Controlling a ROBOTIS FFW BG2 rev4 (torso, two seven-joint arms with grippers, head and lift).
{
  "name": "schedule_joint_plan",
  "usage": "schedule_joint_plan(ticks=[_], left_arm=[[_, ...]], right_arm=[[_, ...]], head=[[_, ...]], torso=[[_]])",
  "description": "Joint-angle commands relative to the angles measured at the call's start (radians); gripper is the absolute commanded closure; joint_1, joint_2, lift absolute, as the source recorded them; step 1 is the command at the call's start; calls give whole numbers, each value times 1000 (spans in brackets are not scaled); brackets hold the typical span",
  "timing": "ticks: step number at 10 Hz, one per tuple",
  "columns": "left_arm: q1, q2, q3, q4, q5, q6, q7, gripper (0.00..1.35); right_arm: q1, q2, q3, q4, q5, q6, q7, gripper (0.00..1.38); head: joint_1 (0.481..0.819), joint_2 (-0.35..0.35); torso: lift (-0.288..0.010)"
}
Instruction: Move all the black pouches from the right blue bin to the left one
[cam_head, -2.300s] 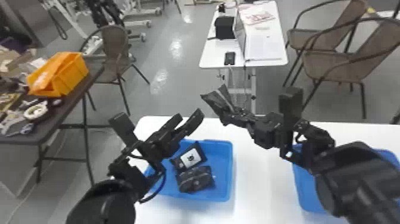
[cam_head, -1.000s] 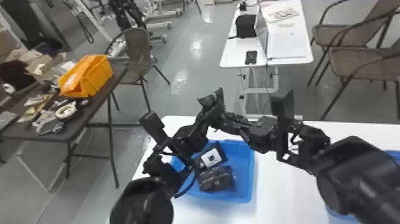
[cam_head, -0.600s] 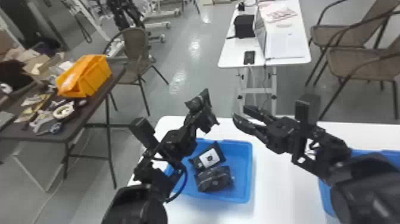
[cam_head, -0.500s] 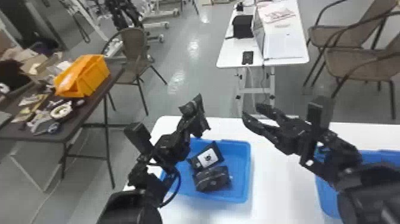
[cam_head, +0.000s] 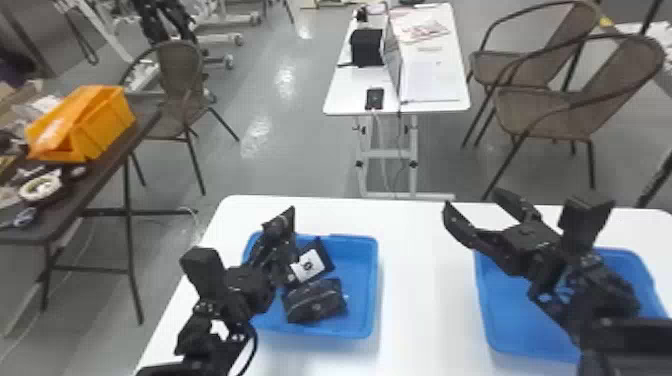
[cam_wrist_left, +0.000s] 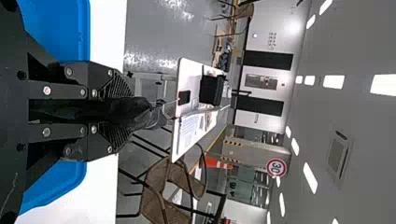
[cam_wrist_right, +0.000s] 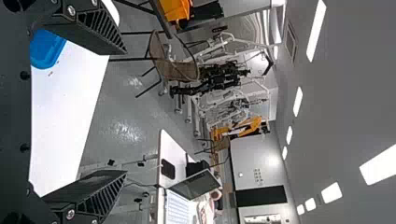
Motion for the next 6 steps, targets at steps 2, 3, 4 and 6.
schedule_joint_plan(ticks=[2, 3, 4, 6], left_arm=[[-3, 2, 0, 36, 2, -109, -6, 38], [0, 8, -6, 28, 31, -144, -9, 15], [16, 11, -20, 11, 80, -181, -9, 99], [89, -23, -6, -113, 100, -192, 37, 99]], right_arm=[[1, -9, -4, 3, -1, 0, 5, 101], [9, -15, -4, -3, -3, 0, 5, 101], [30, -17, -24, -26, 11, 0, 3, 101], [139, -2, -91, -110, 19, 8, -97, 101]], head=[[695, 156], [695, 155], [695, 156], [695, 134]], torso=[[0], [0], [0], [0]])
